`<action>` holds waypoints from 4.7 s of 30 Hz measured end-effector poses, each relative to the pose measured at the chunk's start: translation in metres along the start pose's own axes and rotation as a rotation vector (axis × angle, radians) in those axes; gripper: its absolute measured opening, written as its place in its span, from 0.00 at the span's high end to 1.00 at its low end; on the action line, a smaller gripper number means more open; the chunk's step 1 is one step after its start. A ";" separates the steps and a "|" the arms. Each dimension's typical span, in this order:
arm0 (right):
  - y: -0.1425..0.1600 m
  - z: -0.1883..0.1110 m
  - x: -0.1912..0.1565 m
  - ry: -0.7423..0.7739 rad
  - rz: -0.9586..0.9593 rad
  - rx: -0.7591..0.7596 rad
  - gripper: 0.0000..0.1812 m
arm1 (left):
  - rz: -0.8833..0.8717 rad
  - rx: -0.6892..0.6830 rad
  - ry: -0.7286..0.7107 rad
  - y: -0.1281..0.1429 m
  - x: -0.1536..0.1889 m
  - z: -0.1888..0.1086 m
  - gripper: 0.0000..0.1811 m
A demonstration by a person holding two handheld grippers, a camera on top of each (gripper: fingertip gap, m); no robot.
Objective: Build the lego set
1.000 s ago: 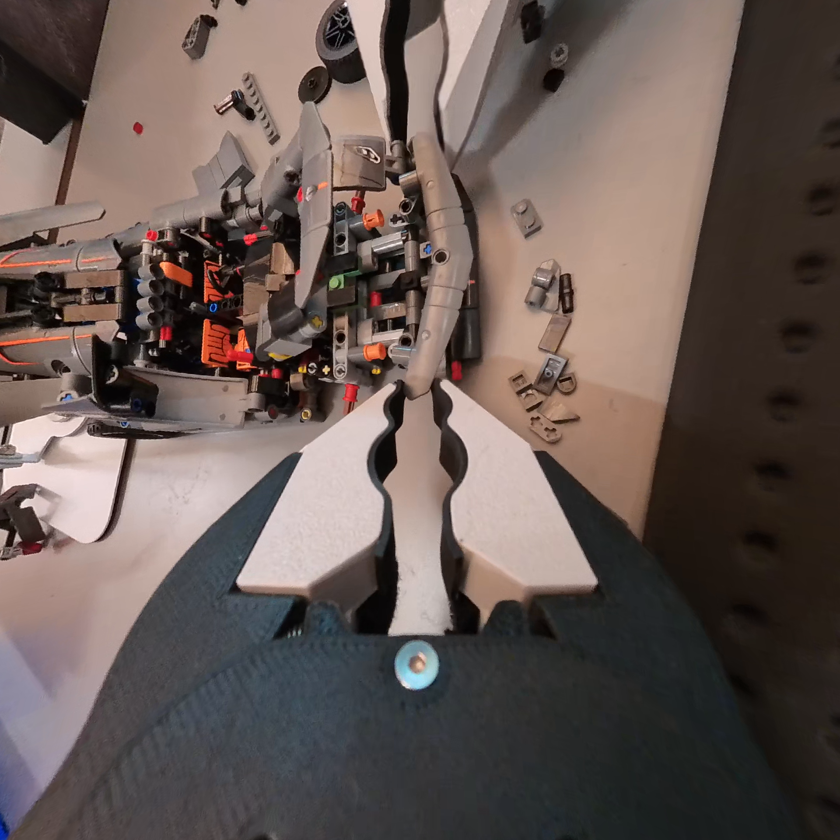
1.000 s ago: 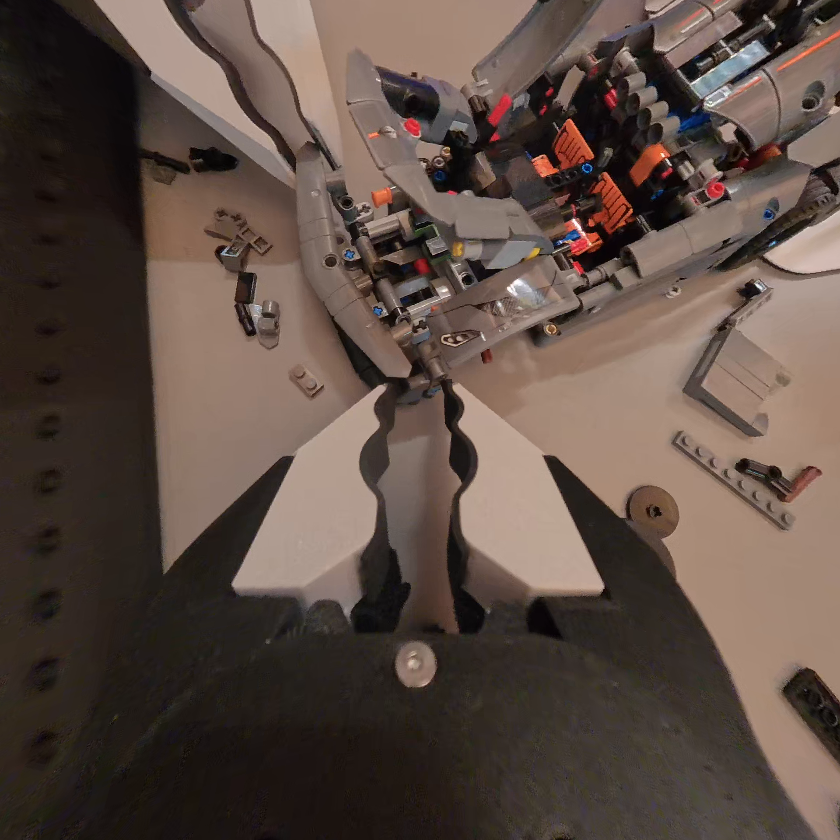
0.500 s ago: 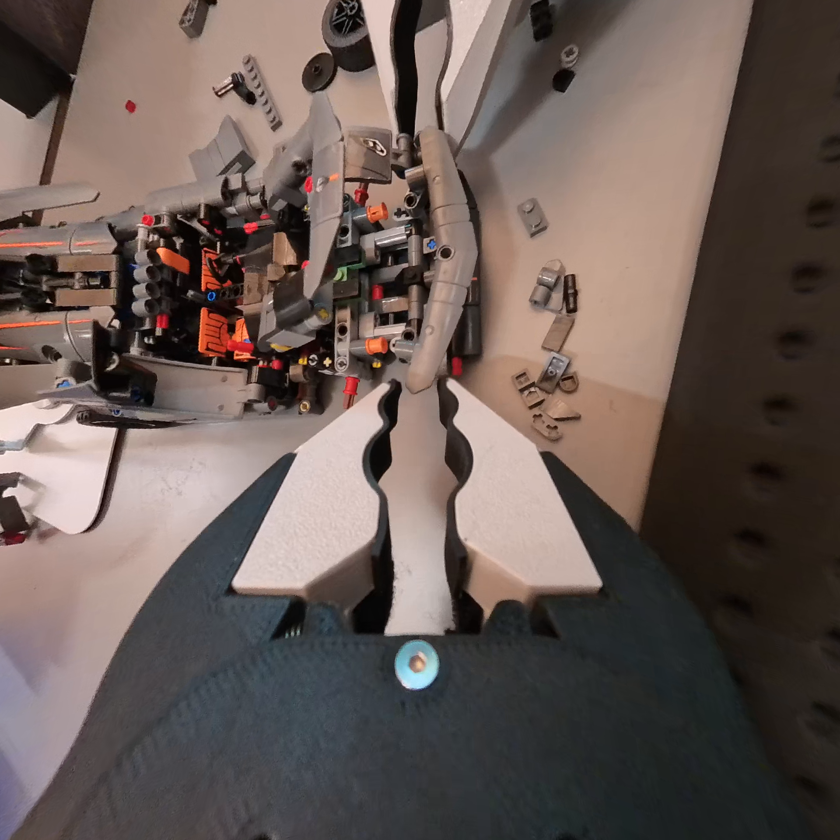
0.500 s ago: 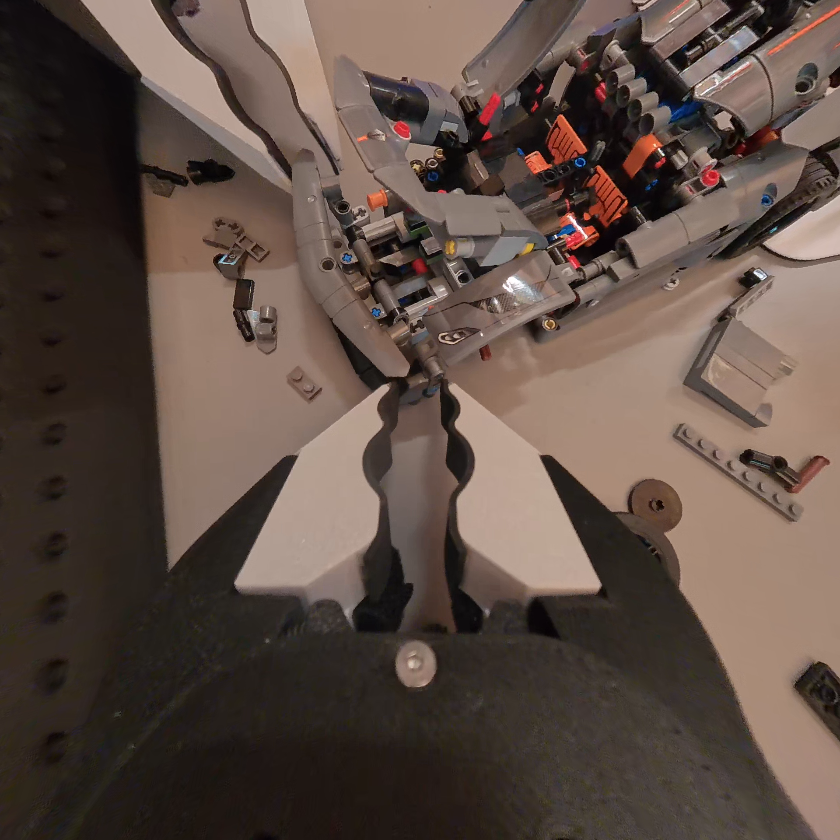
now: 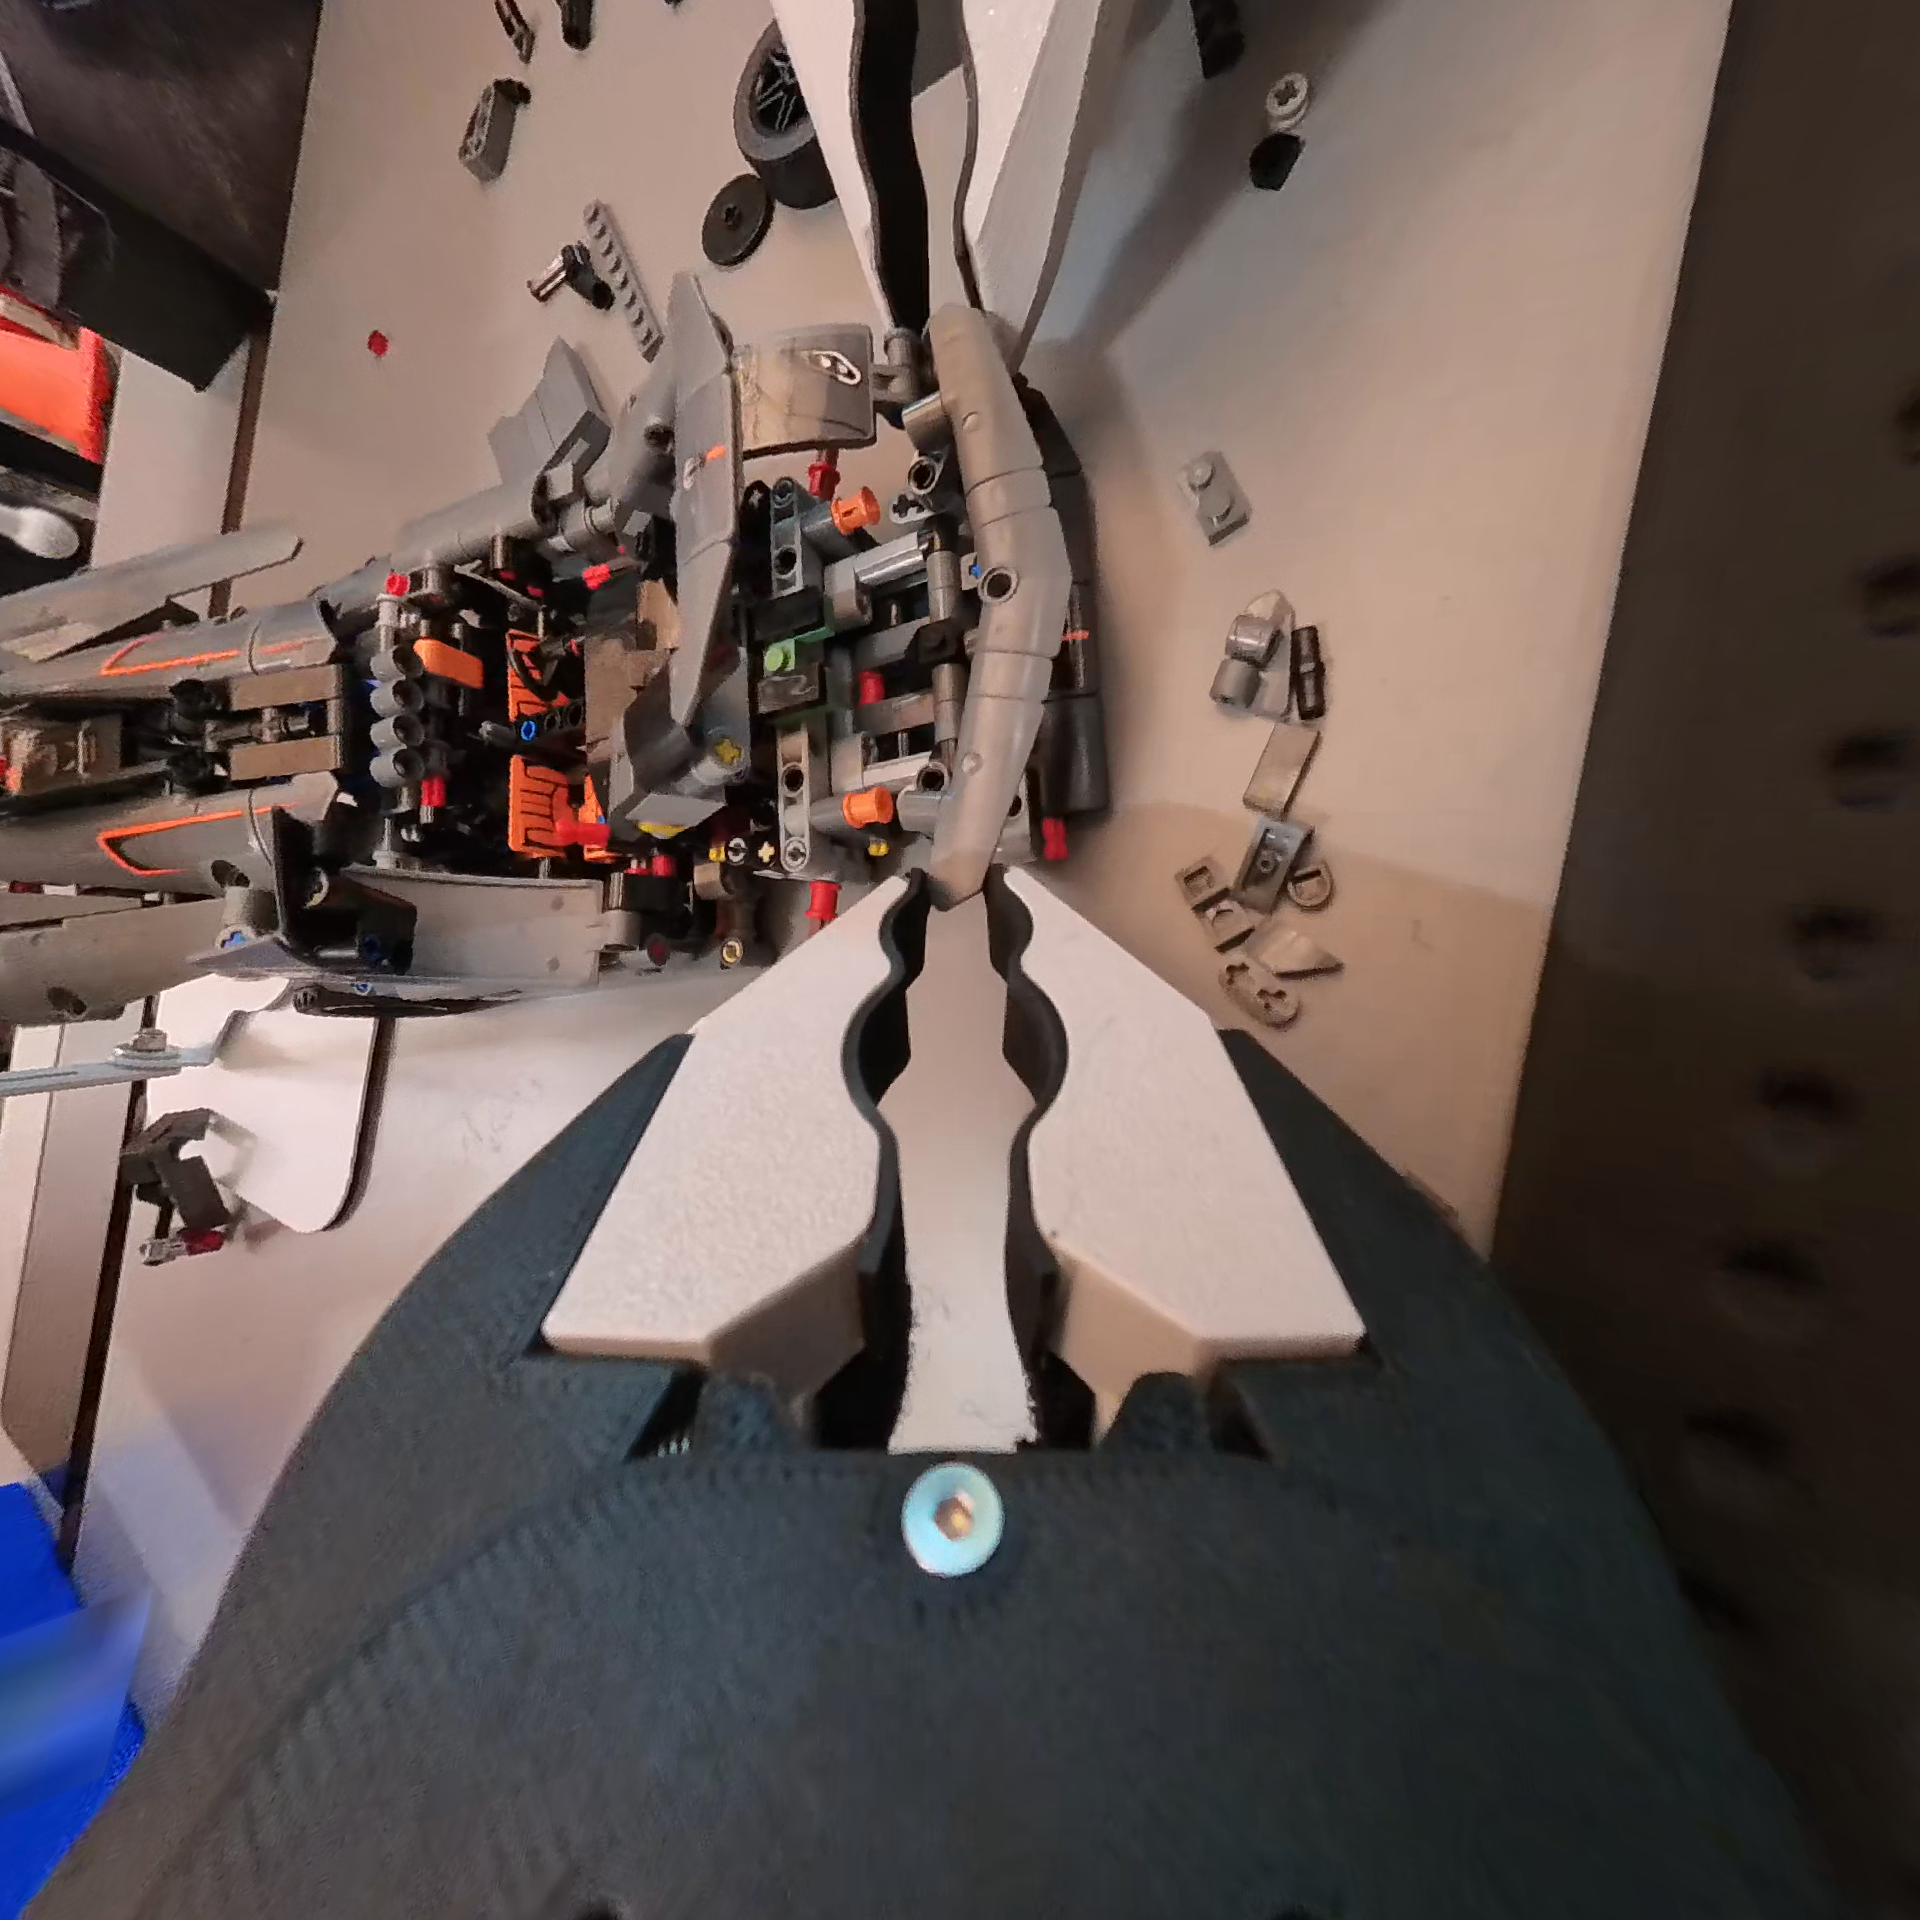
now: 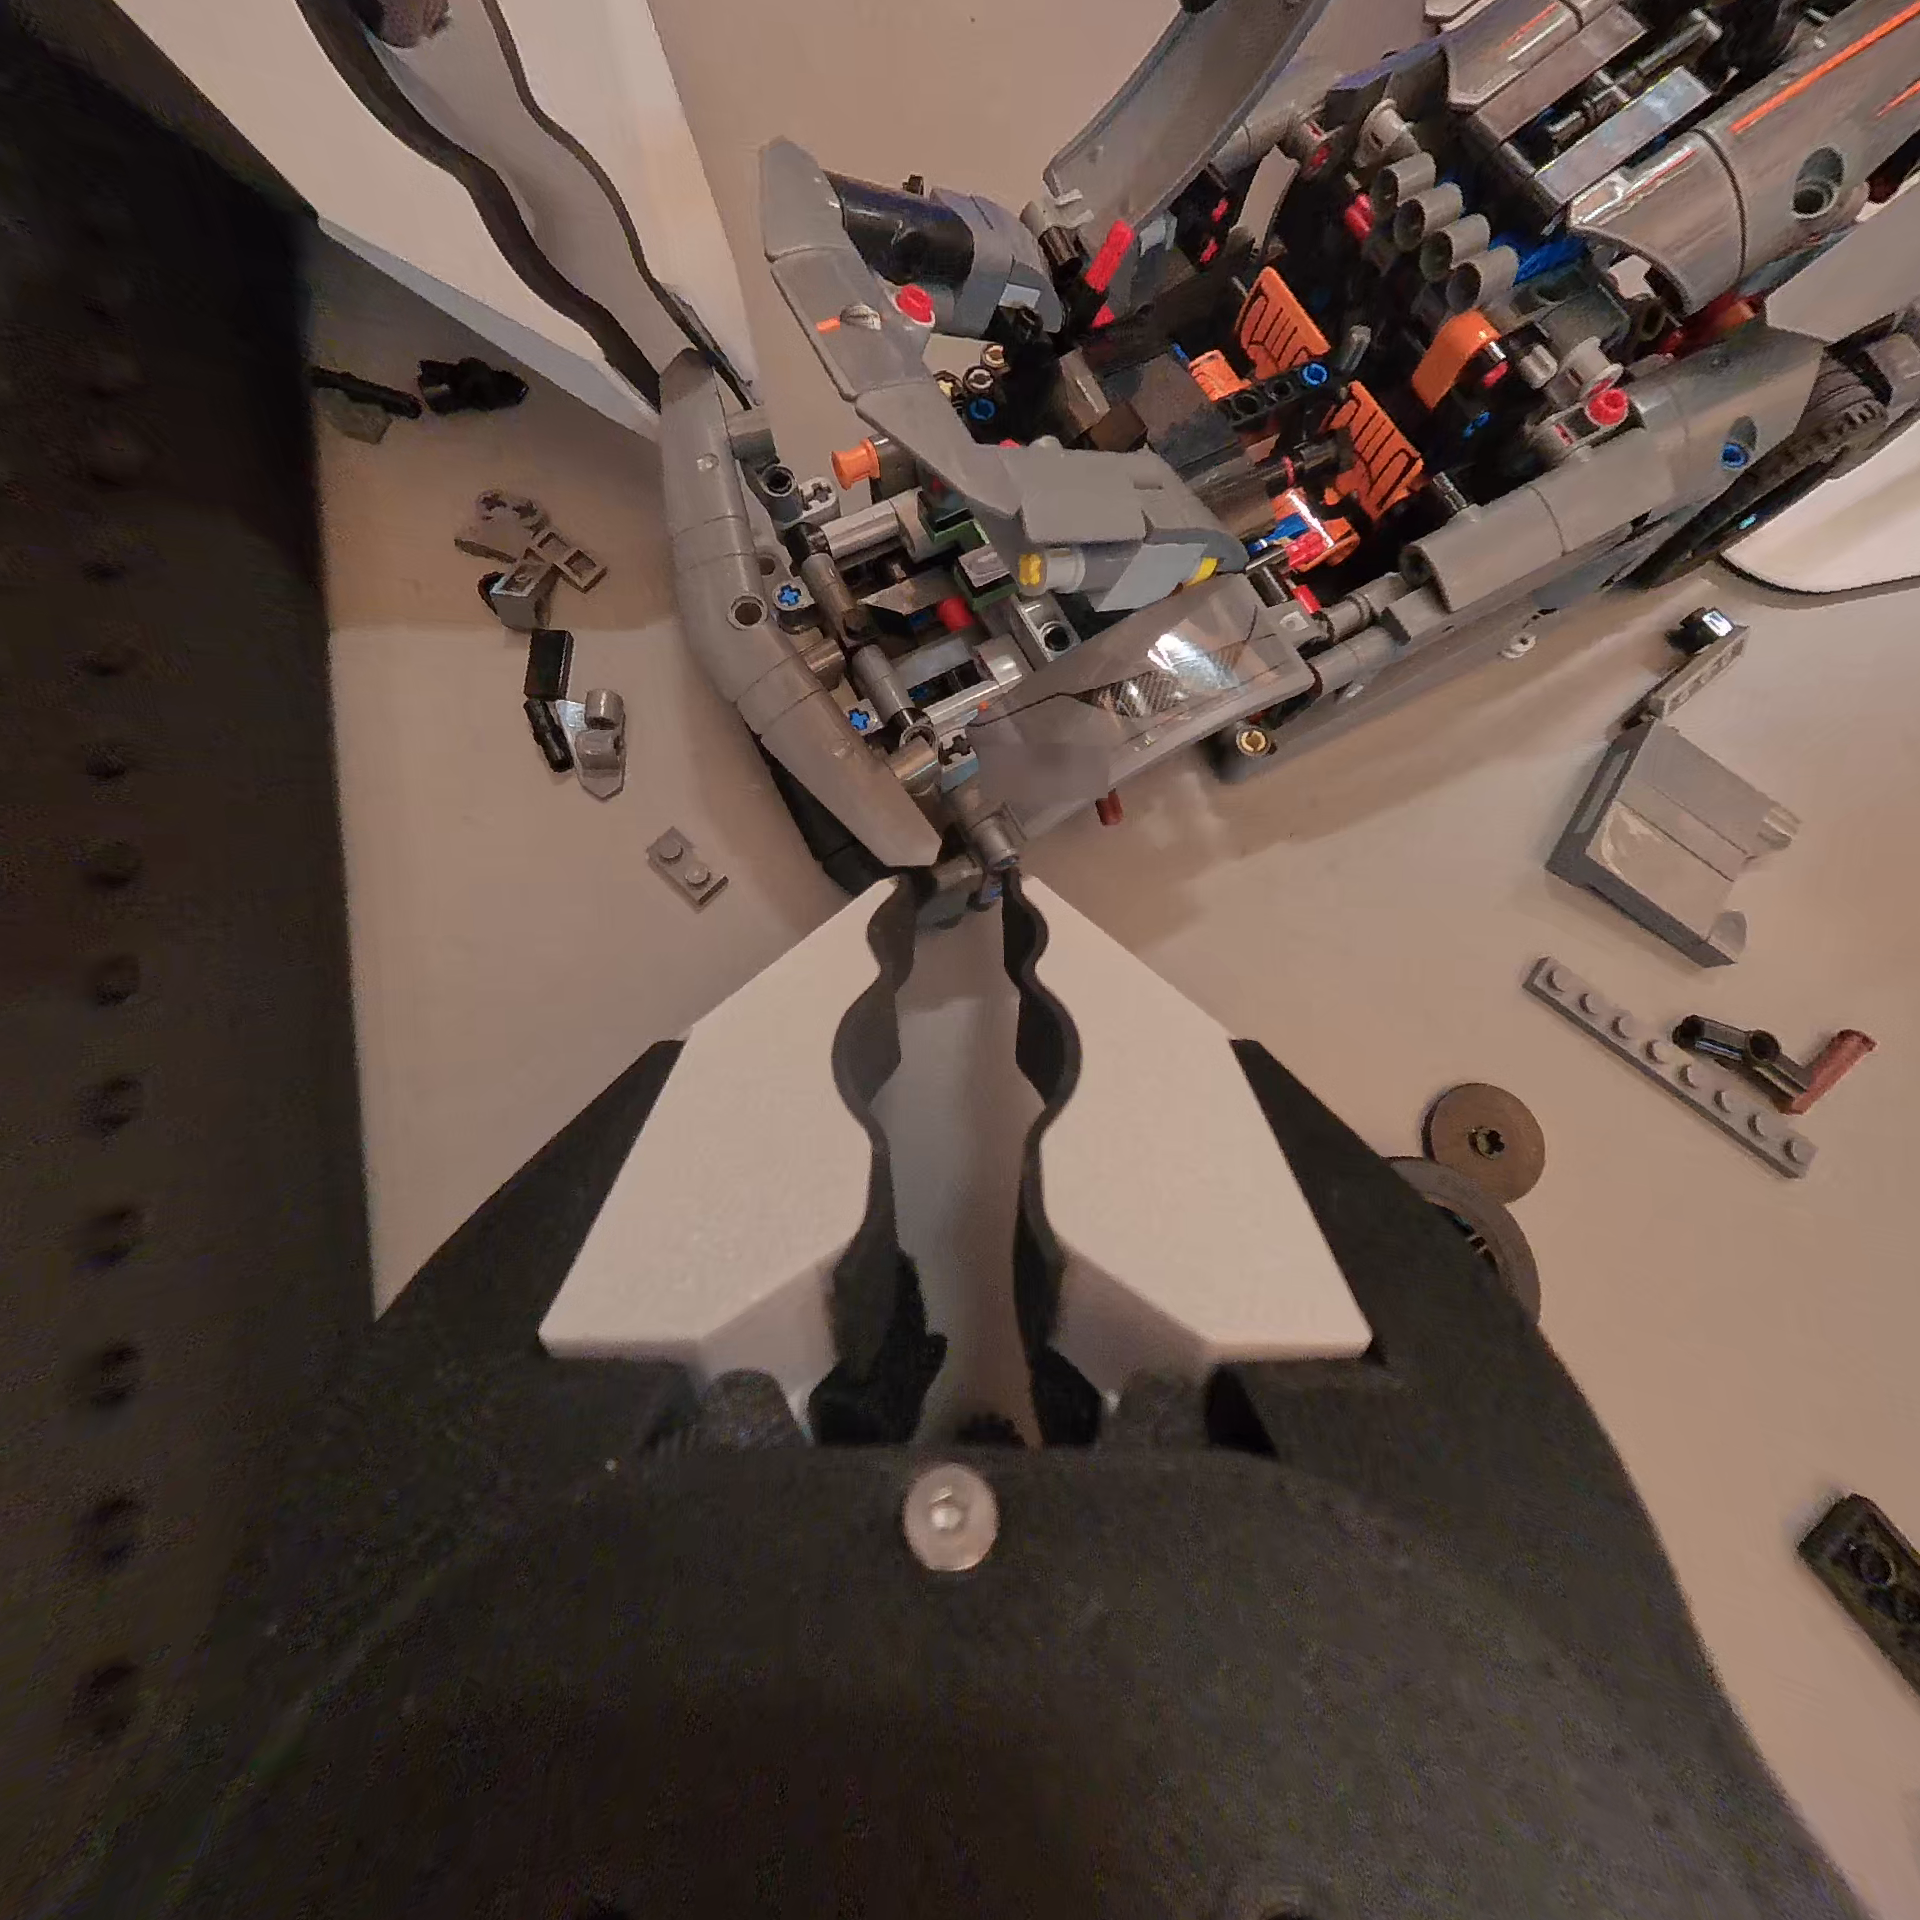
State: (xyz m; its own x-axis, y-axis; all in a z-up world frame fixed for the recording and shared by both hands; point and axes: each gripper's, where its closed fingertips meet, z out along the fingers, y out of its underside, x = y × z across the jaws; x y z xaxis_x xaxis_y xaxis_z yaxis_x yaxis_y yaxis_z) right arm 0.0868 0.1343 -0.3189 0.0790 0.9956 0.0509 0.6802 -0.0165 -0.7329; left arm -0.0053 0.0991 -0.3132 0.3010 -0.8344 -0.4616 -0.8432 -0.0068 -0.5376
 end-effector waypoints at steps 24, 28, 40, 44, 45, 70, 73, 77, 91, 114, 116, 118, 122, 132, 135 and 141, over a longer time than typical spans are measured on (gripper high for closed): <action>-0.005 -0.010 0.007 0.036 0.009 0.041 0.93 | 0.076 0.102 -0.173 -0.029 -0.020 -0.017 0.80; -0.004 -0.009 0.006 0.032 0.006 0.039 0.93 | 0.085 0.074 -0.134 -0.026 -0.011 -0.009 0.81; -0.003 -0.008 0.004 0.027 -0.001 0.028 0.93 | 0.061 0.113 -0.150 -0.036 -0.016 -0.014 0.73; -0.003 -0.008 0.004 0.024 0.000 0.025 0.93 | 0.110 0.088 -0.147 -0.034 -0.010 -0.011 0.72; -0.003 -0.008 0.004 0.023 0.001 0.026 0.93 | 0.102 0.092 -0.142 -0.034 -0.010 -0.011 0.72; -0.008 -0.012 0.009 0.047 0.004 0.055 0.91 | 0.116 0.031 -0.114 -0.019 -0.007 -0.006 0.76; -0.008 -0.013 0.011 0.061 0.002 0.055 0.91 | 0.096 0.030 -0.106 -0.017 -0.008 -0.005 0.76; -0.015 -0.020 0.013 0.065 0.015 0.098 0.91 | 0.067 0.023 -0.097 -0.013 -0.009 -0.002 0.77; -0.046 -0.002 0.000 -0.088 0.064 0.190 0.74 | -0.044 0.036 -0.070 -0.016 -0.011 0.002 0.73; -0.051 0.003 -0.007 -0.168 0.071 0.175 0.72 | -0.113 0.051 -0.044 -0.013 -0.012 0.001 0.74; -0.051 0.004 -0.008 -0.163 0.061 0.173 0.72 | -0.123 0.052 -0.038 -0.013 -0.012 0.001 0.74; -0.052 0.004 -0.007 -0.161 0.069 0.179 0.72 | -0.118 0.048 -0.047 -0.013 -0.012 0.002 0.74; -0.052 0.005 -0.009 -0.165 0.071 0.182 0.70 | -0.127 0.049 -0.051 -0.013 -0.012 0.002 0.75; -0.054 0.006 -0.012 -0.162 0.073 0.177 0.68 | -0.160 0.049 -0.053 -0.013 -0.013 0.002 0.74; -0.054 0.006 -0.013 -0.164 0.075 0.178 0.68 | -0.162 0.047 -0.050 -0.013 -0.013 0.002 0.74; -0.052 0.003 -0.010 -0.149 0.048 0.187 0.70 | -0.143 0.058 -0.039 -0.010 -0.016 0.000 0.72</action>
State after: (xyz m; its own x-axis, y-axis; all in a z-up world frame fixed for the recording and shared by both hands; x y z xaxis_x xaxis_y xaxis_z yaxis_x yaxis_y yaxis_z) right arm 0.0488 0.1257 -0.2831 -0.0097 0.9970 -0.0774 0.5305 -0.0605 -0.8455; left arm -0.0021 0.1124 -0.3001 0.4348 -0.8049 -0.4038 -0.7635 -0.0916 -0.6393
